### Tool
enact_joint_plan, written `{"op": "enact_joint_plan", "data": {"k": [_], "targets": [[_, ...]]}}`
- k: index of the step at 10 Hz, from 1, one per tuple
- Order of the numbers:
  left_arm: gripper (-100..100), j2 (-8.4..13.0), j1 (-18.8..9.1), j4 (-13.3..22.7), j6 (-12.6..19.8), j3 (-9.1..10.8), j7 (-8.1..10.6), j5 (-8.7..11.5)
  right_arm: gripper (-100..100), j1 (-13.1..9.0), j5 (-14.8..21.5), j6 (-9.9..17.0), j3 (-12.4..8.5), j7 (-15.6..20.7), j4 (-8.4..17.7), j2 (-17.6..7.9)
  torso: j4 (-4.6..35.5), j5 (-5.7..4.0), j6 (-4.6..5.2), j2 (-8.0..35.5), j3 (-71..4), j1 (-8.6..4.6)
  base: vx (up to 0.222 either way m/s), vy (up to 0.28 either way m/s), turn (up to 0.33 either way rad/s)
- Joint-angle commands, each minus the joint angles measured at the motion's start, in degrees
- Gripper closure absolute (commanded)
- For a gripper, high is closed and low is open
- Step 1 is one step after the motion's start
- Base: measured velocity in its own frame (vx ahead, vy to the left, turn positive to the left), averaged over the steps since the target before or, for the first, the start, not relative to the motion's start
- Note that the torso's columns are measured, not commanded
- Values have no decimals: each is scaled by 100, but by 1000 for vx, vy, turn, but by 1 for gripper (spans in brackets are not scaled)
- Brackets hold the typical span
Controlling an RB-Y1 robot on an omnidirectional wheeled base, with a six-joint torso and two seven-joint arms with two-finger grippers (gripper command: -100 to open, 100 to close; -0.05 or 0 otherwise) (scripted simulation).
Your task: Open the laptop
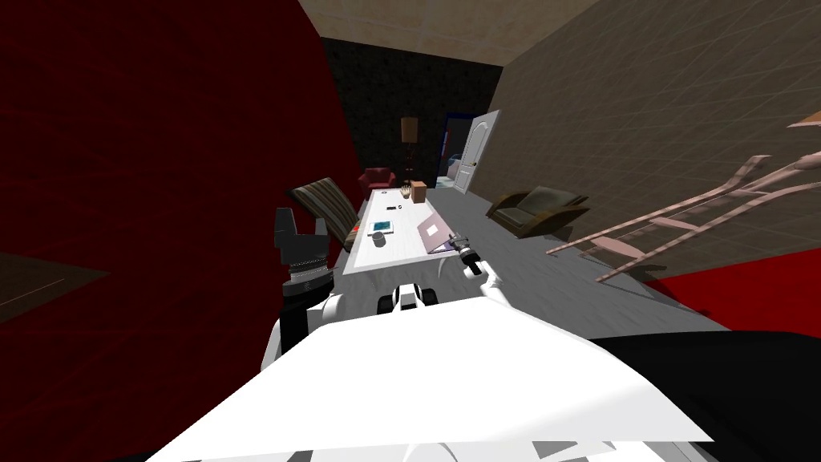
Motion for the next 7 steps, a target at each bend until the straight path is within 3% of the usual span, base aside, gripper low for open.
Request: {"op": "enact_joint_plan", "data": {"k": [1,5,6,7], "targets": [[0,0,0,0,0,0,0,0,100,171,-156,-266,67,-118,216,310,1,1,-5,-2,-2,4,60,-102,-19],[0,0,0,0,0,0,0,0,100,228,-362,-659,47,-230,590,643,2,5,-28,6,5,44,37,-75,-27],[0,0,0,0,0,0,0,0,-100,60,-356,-358,7,-359,426,388,1,4,-21,10,5,41,-29,-16,50],[0,-1,-1,0,0,-1,0,0,-100,60,-356,-358,7,-359,426,388,30,26,-3,41,19,47,-61,24,46]]}}
